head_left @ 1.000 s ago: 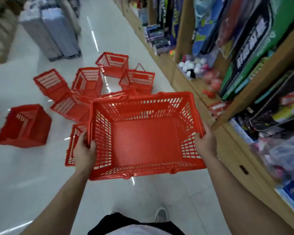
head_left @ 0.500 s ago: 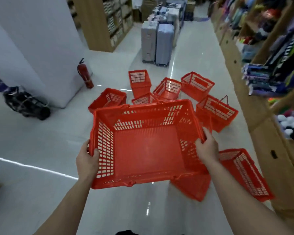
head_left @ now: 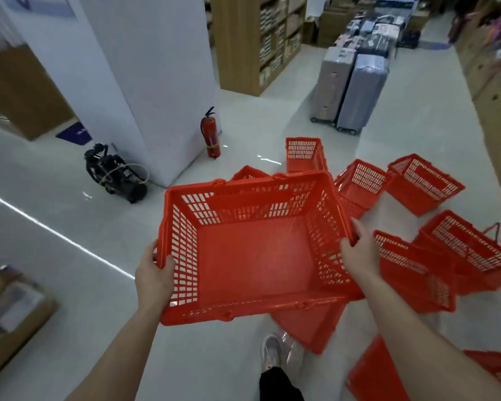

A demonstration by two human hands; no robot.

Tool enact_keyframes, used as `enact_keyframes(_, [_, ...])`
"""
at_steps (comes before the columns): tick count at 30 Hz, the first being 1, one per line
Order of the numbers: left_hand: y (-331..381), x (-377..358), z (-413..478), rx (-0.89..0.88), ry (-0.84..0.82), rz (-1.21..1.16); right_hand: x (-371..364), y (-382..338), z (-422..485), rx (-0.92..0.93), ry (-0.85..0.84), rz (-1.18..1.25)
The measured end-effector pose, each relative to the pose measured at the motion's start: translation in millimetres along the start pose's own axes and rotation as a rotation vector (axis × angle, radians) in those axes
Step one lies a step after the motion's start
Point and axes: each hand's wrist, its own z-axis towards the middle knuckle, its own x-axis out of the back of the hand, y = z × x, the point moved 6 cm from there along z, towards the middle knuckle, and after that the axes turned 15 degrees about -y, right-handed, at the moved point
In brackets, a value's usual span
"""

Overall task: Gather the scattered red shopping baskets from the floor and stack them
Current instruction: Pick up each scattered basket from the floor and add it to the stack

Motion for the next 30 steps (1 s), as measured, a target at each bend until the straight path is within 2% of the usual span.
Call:
enact_keyframes(4, [10, -13, 79, 0.040, 0.032, 0.014, -30, -23, 88, 0.033, -0.013, 0.052])
enact_keyframes(10, [36, -26, 179, 0.089, 0.042, -0.002, -59, -65, 219, 0.027, -0.093, -0.010])
enact_keyframes(16, [40, -28, 276, 0.152, 0.033, -0.012, -104, -106, 321, 0.014, -0.101, -0.006])
enact_keyframes(22, [25, -36, 397, 0.194, -0.062, -0.006, -159, -131, 417, -0.057, -0.111, -0.050])
enact_keyframes(30, [23, -34, 507, 0.233, -0.150, 0.044, -203, -177, 496, -0.062, -0.094, -0.055])
